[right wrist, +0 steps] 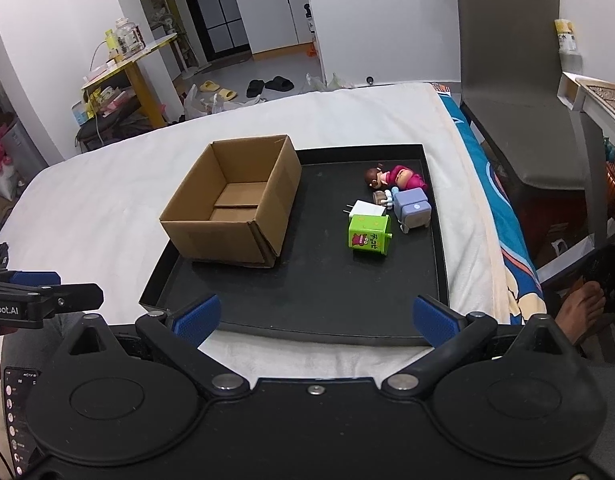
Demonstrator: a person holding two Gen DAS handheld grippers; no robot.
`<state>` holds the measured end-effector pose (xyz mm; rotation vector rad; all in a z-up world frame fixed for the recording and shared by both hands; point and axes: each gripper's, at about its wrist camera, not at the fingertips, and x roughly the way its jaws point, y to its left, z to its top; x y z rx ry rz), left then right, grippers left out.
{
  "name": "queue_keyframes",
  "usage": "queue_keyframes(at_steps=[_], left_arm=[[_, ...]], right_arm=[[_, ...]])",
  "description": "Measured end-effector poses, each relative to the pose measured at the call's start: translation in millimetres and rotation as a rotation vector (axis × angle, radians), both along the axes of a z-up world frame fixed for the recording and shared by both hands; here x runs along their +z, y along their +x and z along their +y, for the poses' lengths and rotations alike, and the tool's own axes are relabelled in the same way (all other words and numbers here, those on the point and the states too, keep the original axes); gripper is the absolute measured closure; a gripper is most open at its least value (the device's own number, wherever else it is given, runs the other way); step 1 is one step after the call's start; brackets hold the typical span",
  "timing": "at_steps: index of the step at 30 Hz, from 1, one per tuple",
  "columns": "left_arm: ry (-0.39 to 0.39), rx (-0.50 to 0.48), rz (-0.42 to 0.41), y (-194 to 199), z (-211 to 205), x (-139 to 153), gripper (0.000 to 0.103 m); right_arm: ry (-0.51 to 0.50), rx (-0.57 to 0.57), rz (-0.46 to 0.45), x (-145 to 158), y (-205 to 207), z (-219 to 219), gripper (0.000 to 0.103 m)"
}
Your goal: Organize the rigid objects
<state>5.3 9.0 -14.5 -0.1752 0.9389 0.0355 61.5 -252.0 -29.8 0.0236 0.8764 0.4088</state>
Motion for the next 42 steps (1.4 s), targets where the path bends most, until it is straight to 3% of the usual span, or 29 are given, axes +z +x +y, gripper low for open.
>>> queue_keyframes(at_steps=[31,42], left_arm=[[0.016,0.049,0.022,63,35,-15,0.001],[0.022,0.076,0.037,96,48,-17,0.001]], right_arm=[[0.086,-0.056,0.088,-31,75,0,0.0],[0.056,-0.078,0.098,-39,104,7,0.0]])
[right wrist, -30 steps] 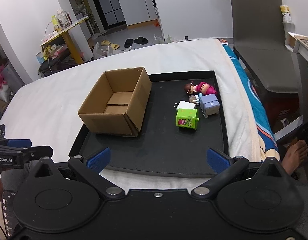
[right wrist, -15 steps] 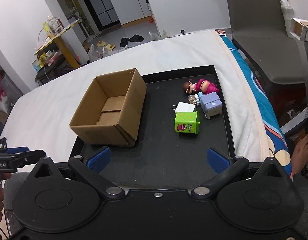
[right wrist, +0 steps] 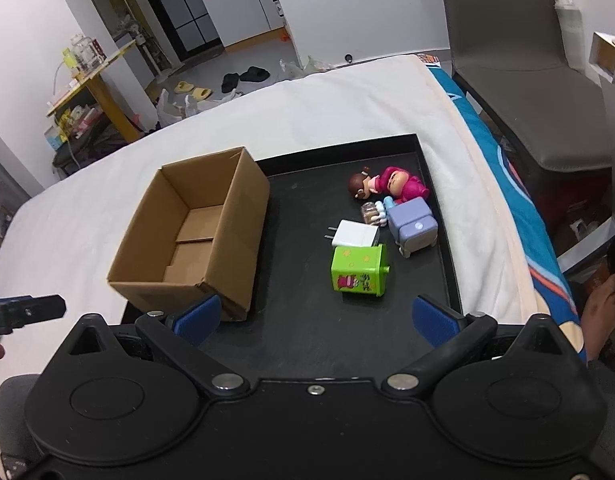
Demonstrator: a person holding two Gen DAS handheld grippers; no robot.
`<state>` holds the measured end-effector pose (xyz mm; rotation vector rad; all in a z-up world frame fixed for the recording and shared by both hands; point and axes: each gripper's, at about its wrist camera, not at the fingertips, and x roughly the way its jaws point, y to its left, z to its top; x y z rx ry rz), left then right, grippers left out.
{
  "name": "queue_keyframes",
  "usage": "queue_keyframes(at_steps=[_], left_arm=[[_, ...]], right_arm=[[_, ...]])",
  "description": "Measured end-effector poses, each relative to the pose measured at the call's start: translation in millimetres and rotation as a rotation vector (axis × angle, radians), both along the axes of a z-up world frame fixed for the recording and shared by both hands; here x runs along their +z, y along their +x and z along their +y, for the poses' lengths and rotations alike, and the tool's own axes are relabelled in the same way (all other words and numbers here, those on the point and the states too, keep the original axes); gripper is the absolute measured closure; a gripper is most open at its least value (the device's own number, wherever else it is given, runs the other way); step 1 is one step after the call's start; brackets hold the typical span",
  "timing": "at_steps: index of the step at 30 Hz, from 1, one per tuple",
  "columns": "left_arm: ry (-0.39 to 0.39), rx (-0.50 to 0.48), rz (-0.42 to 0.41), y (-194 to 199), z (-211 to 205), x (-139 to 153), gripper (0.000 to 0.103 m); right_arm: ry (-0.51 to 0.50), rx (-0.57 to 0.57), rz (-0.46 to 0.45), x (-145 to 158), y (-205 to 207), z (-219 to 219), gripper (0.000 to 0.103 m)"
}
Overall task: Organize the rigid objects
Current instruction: 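Move the right gripper toward the green cube toy while the left gripper grips the box wall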
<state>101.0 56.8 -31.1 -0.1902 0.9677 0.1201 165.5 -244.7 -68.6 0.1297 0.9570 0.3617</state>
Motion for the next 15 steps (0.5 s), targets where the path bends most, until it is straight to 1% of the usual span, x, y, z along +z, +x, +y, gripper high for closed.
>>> queue_keyframes(at_steps=[3,6,11,13,15], left_arm=[[-0.014,0.009,-0.001,8,6,0,0.001],[-0.034,0.023,0.0,16,13,-2,0.002],[-0.043,0.036,0.008,29,23,-7,0.004],[-0.047,0.044,0.009,34,28,-10,0.004],[-0.056,0.04,0.017,39,30,-14,0.008]], right_arm=[[0.027,-0.013,0.017,-4,9,0,0.0],[0.024,-0.031,0.02,-8,18,1,0.0],[0.035,-0.086,0.042,-26,33,-3,0.01],[0.048,-0.099,0.049,-34,37,-6,0.012],[0.052,-0.11,0.055,-42,39,-6,0.013]])
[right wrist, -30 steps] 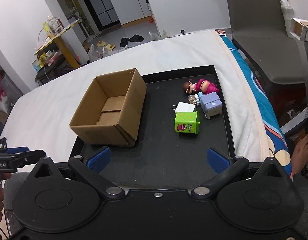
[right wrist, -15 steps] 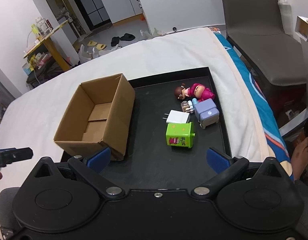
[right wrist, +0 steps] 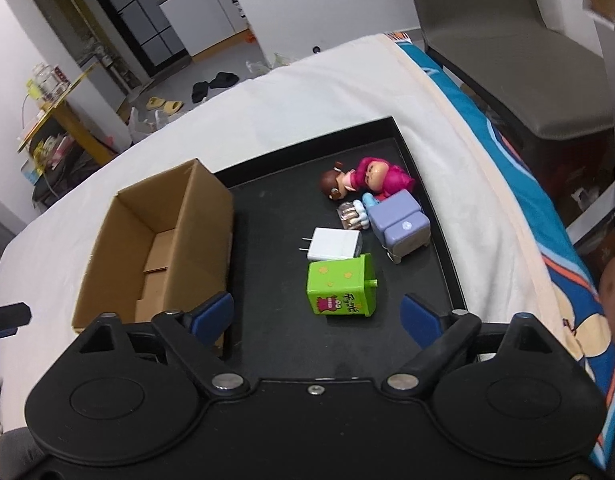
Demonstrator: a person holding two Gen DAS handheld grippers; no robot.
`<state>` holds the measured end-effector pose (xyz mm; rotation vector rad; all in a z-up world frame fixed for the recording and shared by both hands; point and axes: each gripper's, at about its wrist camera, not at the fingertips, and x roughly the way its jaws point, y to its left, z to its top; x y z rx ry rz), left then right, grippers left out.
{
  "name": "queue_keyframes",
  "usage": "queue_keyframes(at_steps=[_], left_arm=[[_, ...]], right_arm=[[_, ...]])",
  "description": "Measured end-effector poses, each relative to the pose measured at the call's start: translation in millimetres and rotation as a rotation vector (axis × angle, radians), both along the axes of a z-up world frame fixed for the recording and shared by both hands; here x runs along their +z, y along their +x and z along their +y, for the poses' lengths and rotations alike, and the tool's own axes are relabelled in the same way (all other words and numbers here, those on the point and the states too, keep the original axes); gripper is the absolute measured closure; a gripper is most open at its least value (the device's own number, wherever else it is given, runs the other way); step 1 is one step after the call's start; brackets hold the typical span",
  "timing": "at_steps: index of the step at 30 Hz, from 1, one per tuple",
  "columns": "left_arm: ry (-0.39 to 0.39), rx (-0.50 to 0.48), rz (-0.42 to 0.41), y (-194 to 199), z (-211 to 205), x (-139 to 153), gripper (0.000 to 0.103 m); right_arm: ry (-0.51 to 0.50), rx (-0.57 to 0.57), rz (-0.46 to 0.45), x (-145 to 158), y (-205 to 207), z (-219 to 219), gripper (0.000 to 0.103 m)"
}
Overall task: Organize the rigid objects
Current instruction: 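Move the right gripper toward the green cube toy while the left gripper grips the box wall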
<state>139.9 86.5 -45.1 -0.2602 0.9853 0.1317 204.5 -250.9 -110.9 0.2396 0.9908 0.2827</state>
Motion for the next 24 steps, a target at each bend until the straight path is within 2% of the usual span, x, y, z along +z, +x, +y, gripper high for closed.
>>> queue_keyframes(at_steps=[8,17,22,24], left_arm=[[-0.021,0.021,0.046,22,8,-21,0.029],[-0.017,0.011,0.09,42,8,-47,0.045],[-0.008,0.01,0.112,49,7,-60,0.062],[-0.006,0.006,0.119,50,8,-64,0.076]], right_arm=[[-0.022,-0.028,0.002,-23,5,6,0.014],[-0.053,-0.041,0.002,-47,12,12,0.016],[-0.079,-0.044,0.005,-52,17,15,0.016],[-0.087,-0.047,0.006,-55,19,17,0.016]])
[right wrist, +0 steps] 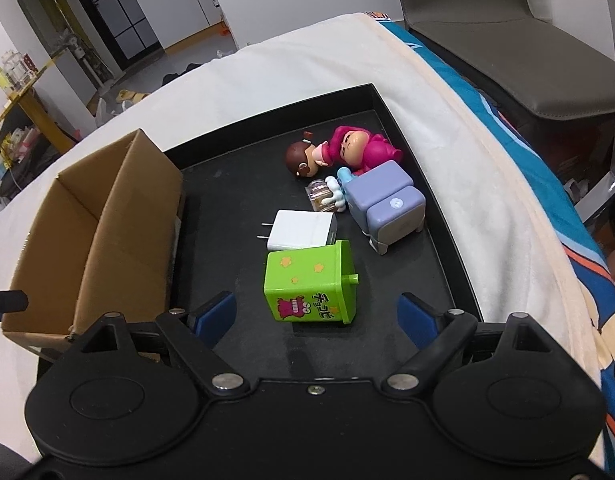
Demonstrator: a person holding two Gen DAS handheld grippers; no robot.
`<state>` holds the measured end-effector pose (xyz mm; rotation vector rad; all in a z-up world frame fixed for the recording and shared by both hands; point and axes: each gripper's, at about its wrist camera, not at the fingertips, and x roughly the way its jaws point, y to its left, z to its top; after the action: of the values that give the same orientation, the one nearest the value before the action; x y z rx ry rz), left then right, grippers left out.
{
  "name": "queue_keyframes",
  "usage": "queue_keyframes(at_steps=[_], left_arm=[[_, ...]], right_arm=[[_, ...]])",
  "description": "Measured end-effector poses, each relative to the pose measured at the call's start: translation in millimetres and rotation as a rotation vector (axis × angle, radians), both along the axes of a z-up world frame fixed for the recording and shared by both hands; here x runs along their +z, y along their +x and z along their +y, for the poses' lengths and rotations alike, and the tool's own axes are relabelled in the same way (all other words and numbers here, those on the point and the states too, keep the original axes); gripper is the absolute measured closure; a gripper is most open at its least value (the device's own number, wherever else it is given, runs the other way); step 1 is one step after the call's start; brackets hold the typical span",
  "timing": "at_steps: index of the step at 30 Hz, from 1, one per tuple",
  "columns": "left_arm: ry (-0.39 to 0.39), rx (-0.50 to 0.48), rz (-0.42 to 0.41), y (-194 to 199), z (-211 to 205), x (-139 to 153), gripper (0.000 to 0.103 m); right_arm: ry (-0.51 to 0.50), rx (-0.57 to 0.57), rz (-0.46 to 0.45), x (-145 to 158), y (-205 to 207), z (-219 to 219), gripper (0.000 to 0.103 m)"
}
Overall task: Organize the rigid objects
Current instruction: 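Move the right gripper toward the green cube toy while the left gripper grips the box wall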
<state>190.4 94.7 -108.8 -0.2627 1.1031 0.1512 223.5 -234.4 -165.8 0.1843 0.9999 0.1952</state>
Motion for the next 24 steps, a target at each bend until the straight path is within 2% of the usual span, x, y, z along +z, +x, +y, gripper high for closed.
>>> queue_keyframes(at_steps=[1,3,4,19,21,24], left_arm=[[0.004,0.0,0.003,1,0,-2,0.079],[0.026,0.005,0.002,1,2,-3,0.092],[0.03,0.008,0.0,0,3,-3,0.094],[0.026,-0.049,0.003,-4,-2,-1,0.094],[0.022,-0.061,0.013,-3,-1,-2,0.094],[0.008,-0.084,0.04,1,1,-5,0.094]], right_arm=[[-0.005,0.0,-0.001,-1,1,1,0.016],[-0.022,-0.001,-0.006,-3,3,4,0.016],[-0.029,0.0,-0.007,-4,4,5,0.016],[-0.133,0.034,-0.029,-15,9,20,0.017],[-0.151,0.037,-0.036,-16,11,21,0.019],[-0.145,0.054,-0.03,-19,15,23,0.035]])
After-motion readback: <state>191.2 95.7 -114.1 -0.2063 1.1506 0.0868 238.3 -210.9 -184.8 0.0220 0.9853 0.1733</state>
